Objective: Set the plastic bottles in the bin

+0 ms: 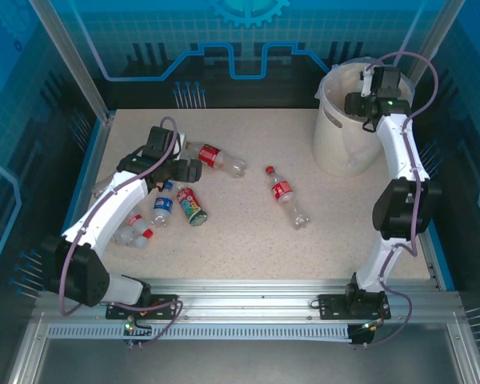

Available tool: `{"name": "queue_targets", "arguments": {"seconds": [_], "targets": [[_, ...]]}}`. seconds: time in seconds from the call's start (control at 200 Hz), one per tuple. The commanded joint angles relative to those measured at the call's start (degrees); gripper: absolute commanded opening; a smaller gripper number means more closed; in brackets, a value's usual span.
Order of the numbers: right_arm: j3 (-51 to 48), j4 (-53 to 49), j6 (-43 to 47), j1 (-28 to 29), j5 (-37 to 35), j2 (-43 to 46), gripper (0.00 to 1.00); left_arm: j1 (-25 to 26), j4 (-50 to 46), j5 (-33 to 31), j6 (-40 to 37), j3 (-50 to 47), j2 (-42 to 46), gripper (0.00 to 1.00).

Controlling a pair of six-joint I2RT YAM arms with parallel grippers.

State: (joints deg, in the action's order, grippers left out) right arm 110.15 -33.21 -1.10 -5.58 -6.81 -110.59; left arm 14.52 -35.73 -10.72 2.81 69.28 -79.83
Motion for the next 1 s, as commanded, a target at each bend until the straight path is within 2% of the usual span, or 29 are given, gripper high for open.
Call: {"name": "queue_targets", "arguments": {"seconds": [0.0, 0.12, 0.34, 0.4, 0.465, 0.51, 0.745, 0.861, 0.996], "targets": [[2.60, -4.41, 1.72, -0.13, 1.62, -1.39, 0.00, 0.33, -0.63, 0.09, -0.97, 1.04, -0.83, 0.99], [3.02, -4.83, 1.77, -0.08, 2.53, -3.41, 0.00, 0.33, -0.74, -0.04, -1.02, 0.95, -1.11, 0.99], [4.37, -5.64, 1.43, -0.13, 3.46, -7.10, 0.14, 0.33, -0.76, -0.42, -1.41, 0.89, -1.25, 0.99], [4.63, -5.81, 1.29, -0.11, 3.81, -7.75, 0.30, 0.34, -0.88, -0.53, -1.50, 0.89, -1.38, 0.99], [4.81, -6.06, 1.19, -0.13, 4.26, -8.28, 0.56, 0.29, -0.86, -0.58, -1.58, 0.93, -1.47, 0.99], [4.90, -6.29, 1.19, -0.13, 4.28, -8.63, 0.64, 0.29, -0.92, -0.58, -1.64, 0.94, -1.46, 0.99], [5.67, -7.59, 1.85, -0.13, 3.81, -8.95, 0.85, 0.28, -1.01, -0.87, -1.75, 1.00, -1.47, 0.99], [6.79, -8.73, 2.08, -0.13, 3.60, -8.95, 0.99, 0.27, -1.06, -0.88, -1.85, 1.01, -1.38, 0.99], [8.69, -10.11, 2.39, -0.13, 3.39, -8.19, 1.00, 0.33, -1.10, -0.92, -1.93, 1.03, -1.20, 0.99]]}}
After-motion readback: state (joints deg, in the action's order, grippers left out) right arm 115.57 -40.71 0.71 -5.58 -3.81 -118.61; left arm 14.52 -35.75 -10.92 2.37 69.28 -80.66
